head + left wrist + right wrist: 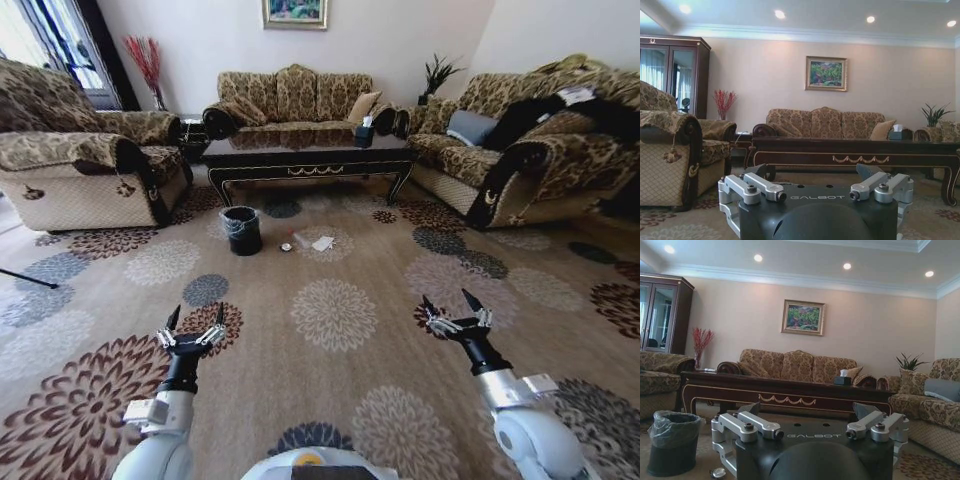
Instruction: Move to the front of the table and pick up the trash from the floor, then place it into the trash bin.
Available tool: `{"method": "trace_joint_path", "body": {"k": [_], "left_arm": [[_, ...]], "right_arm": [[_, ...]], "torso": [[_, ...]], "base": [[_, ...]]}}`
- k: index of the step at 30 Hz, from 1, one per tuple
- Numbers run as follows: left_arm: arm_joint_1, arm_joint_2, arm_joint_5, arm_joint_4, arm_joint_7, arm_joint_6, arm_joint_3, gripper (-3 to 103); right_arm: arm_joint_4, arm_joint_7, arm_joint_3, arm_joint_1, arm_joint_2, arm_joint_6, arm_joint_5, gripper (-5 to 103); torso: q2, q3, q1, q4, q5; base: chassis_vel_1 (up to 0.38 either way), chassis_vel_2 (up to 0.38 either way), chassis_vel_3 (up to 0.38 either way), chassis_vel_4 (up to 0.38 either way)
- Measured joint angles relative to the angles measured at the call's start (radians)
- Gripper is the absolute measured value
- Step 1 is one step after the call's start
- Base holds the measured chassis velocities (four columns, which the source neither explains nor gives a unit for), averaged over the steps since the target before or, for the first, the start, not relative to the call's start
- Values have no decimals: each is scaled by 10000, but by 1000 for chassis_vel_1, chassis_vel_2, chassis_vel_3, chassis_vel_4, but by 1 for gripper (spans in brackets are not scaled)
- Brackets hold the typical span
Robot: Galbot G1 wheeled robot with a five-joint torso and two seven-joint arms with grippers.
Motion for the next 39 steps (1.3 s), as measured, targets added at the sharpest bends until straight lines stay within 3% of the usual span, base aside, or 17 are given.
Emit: {"method": "trace_joint_path", "body": {"k": [39], "left_arm": [[120, -32, 39, 41, 15, -227, -11, 100]], "right_arm": [[118, 59, 43, -135, 44, 28, -68, 100]], "torso": [[30, 26, 3, -1, -3]], "base": [[-349, 352, 357, -355]]}}
